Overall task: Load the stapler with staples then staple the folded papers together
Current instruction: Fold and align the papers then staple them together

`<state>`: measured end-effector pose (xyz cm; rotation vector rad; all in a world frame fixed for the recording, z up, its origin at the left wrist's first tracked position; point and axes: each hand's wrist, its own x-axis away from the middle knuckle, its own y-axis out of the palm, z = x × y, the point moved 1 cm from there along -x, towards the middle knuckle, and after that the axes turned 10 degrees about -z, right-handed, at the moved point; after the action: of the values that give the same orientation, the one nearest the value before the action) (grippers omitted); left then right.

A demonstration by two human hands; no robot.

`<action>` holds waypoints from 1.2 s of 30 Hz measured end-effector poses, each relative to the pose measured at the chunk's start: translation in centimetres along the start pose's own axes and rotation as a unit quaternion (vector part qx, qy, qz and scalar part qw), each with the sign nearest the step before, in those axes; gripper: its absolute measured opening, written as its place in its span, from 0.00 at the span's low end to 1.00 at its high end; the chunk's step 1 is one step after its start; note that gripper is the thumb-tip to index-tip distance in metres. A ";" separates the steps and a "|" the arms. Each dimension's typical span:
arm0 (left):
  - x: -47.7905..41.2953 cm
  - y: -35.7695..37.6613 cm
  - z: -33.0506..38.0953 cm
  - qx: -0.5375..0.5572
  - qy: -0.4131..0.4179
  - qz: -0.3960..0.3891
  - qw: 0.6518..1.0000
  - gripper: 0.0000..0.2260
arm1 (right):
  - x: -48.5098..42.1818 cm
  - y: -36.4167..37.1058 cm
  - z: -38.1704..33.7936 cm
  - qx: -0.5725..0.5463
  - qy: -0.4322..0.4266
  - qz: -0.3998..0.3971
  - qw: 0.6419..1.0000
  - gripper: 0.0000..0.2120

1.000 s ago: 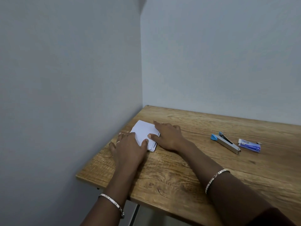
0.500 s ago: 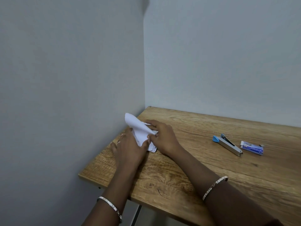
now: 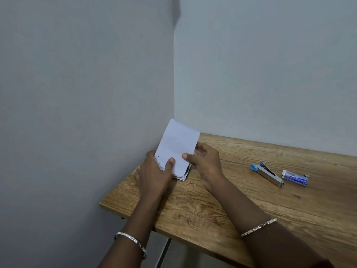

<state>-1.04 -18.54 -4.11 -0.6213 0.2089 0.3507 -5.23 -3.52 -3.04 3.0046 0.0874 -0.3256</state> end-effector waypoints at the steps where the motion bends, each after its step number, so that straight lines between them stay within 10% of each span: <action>1: 0.0 -0.1 0.1 0.010 0.001 0.006 1.000 0.22 | -0.1 -0.1 0.0 -0.010 0.000 -0.004 1.000 0.19; 15: 0.4 0.1 2.6 0.059 0.161 0.110 0.979 0.06 | 1.5 -6.3 -2.9 -0.004 -0.059 0.019 0.998 0.05; 24: -2.6 7.1 11.4 0.297 0.072 -0.237 0.922 0.10 | 3.2 -15.1 -5.8 0.046 -0.076 0.058 0.994 0.04; 36: -4.0 14.5 13.8 0.321 0.115 -0.286 0.896 0.07 | 2.0 -21.8 -5.1 0.051 -0.053 0.110 0.991 0.10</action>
<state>-9.04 -0.29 0.29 -0.0448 0.3376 -0.3655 -3.70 18.76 -0.99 3.0486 -0.2760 -0.4779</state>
